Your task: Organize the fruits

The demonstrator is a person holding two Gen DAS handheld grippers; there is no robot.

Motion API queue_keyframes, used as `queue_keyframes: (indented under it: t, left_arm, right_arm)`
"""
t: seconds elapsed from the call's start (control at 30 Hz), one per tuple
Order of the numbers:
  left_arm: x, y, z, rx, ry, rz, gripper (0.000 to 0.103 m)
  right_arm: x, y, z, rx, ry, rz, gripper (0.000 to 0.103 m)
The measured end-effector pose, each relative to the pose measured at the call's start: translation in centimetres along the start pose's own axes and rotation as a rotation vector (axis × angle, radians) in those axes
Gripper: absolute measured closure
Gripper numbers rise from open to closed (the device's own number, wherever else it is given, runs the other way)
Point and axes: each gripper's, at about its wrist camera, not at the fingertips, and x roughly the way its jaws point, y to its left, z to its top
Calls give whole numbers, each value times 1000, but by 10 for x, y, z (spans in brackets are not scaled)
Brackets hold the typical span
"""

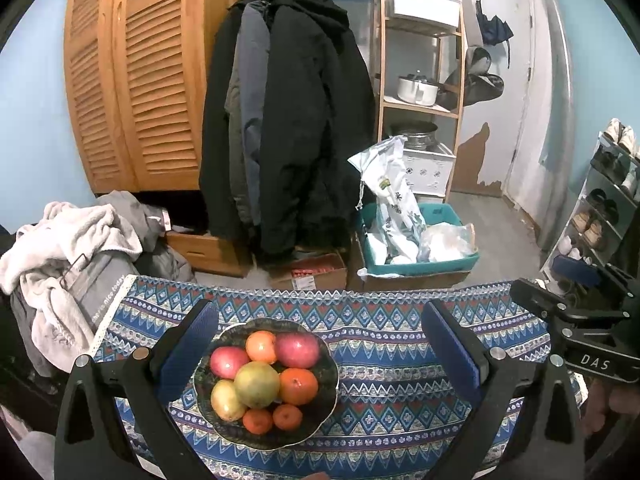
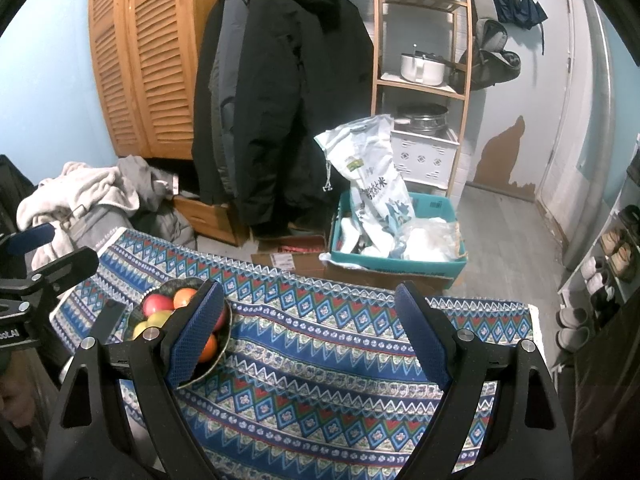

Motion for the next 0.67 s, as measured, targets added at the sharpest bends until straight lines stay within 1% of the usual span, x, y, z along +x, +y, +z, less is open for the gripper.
queue_keyframes:
  t: [0.3,0.5,0.67]
  left_arm:
    - [4,1,0,-6,10,-2,1]
    - [5,0,0,-2,11,9,1]
    - [5,-2,-1,5,21,-5,1]
  right_arm:
    - [0,0,-2,-3,3,1,17]
    - [1,0,-2,-3,2,0,17]
    - [1,-1,-4,-5,6,-1,17]
